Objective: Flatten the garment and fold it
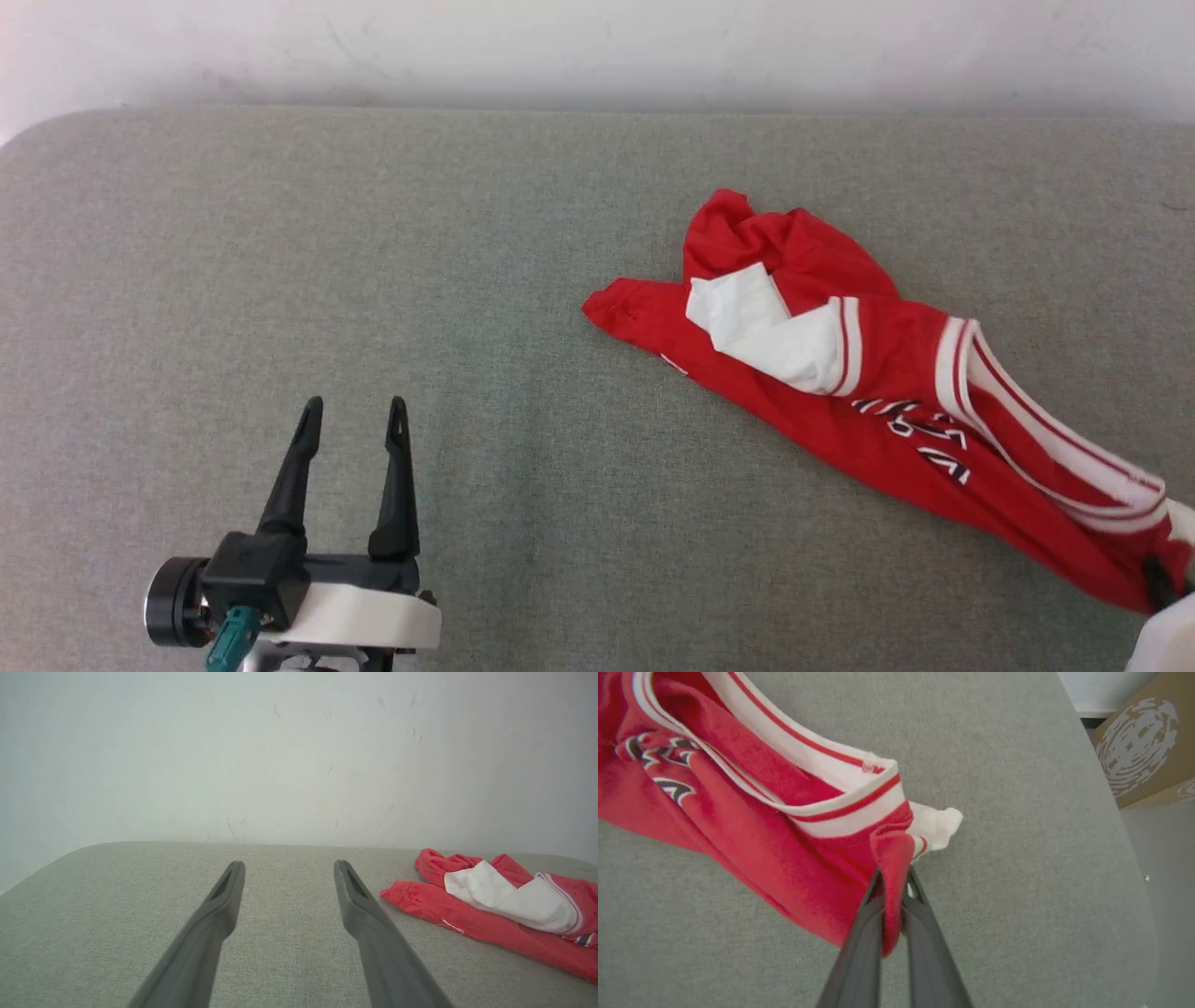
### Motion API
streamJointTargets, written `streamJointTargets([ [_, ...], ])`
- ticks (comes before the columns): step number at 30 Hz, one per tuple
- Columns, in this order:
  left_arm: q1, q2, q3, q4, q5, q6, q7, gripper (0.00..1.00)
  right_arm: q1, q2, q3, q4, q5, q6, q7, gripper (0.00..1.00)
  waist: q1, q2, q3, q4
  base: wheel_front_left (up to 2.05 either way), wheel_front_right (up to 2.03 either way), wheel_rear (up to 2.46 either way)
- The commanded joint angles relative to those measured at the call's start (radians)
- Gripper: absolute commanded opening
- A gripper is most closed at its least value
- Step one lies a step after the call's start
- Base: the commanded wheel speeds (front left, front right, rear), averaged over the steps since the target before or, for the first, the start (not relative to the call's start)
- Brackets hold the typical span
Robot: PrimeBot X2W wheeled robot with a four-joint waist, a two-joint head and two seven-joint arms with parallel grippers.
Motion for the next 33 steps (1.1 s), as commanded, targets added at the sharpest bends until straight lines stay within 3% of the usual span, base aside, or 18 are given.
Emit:
streamJointTargets([
  [1, 0.002, -0.002, 0.008, 0.004, 0.01, -0.01, -0.005, 1.0, 0.009, 0.004, -0.003, 0.028, 0.015, -0.001, -0.03, 0.0, 0.0001, 0.0, 0.006, -0.002, 0.0, 0.0, 0.0],
  [2, 0.002, -0.002, 0.01, 0.006, 0.011, -0.011, -0.005, 1.0, 0.014, 0.005, -0.005, 0.061, 0.039, -0.001, -0.05, 0.03, 0.0001, 0.0, 0.005, -0.004, 0.0, 0.0, 0.0],
  [3, 0.002, -0.001, 0.01, 0.008, 0.012, -0.012, -0.005, 1.0, 0.015, 0.005, -0.002, 0.091, 0.051, -0.001, -0.072, 0.21, 0.0001, 0.0, 0.003, -0.007, 0.0, 0.0, 0.0],
  [4, 0.001, -0.001, 0.01, 0.011, 0.013, -0.013, -0.005, 1.0, 0.012, 0.005, 0.003, 0.115, 0.05, -0.001, -0.096, 0.54, 0.0001, 0.0, 0.0, -0.008, 0.0, 0.0, 0.0],
  [5, -0.001, -0.002, 0.009, 0.013, 0.014, -0.014, -0.005, 1.0, 0.004, 0.006, 0.007, 0.135, 0.047, -0.001, -0.118, 1.0, 0.0001, 0.0, -0.002, -0.009, 0.0, 0.0, 0.0],
  [11, -0.006, -0.008, 0.005, 0.028, 0.015, -0.021, -0.005, 1.0, -0.093, 0.006, 0.051, 0.117, 0.019, -0.001, -0.177, 1.0, 0.0001, 0.0, -0.021, -0.009, 0.0, 0.0, 0.0],
  [16, -0.011, -0.011, 0.011, 0.033, 0.011, -0.027, -0.005, 1.0, -0.186, -0.004, 0.146, 0.015, 0.0, -0.001, -0.132, 1.0, 0.0001, 0.0, -0.02, 0.001, 0.0, 0.0, 0.0],
  [21, -0.022, -0.015, 0.021, 0.038, 0.006, -0.038, -0.005, 1.0, -0.332, -0.081, 0.324, -0.006, 0.017, -0.001, -0.014, 1.0, 0.0001, 0.0, 0.007, 0.024, 0.0, 0.0, 0.0],
  [26, -0.044, -0.022, 0.022, 0.049, 0.01, -0.052, -0.005, 1.0, -0.493, -0.124, 0.441, 0.128, 0.088, -0.001, 0.107, 1.0, 0.0001, 0.0, 0.054, 0.054, 0.0, 0.0, 0.0],
  [28, -0.057, -0.026, 0.02, 0.055, 0.011, -0.059, -0.005, 1.0, -0.552, -0.172, 0.505, 0.202, 0.082, -0.001, 0.144, 1.0, 0.0001, 0.0, 0.077, 0.069, 0.0, 0.0, 0.0],
  [33, -0.092, -0.038, 0.017, 0.072, 0.015, -0.075, -0.005, 1.0, -0.654, -0.201, 0.586, 0.387, 0.123, -0.001, 0.18, 1.0, 0.0001, 0.0, 0.117, 0.1, 0.0, 0.0, 0.0],
])
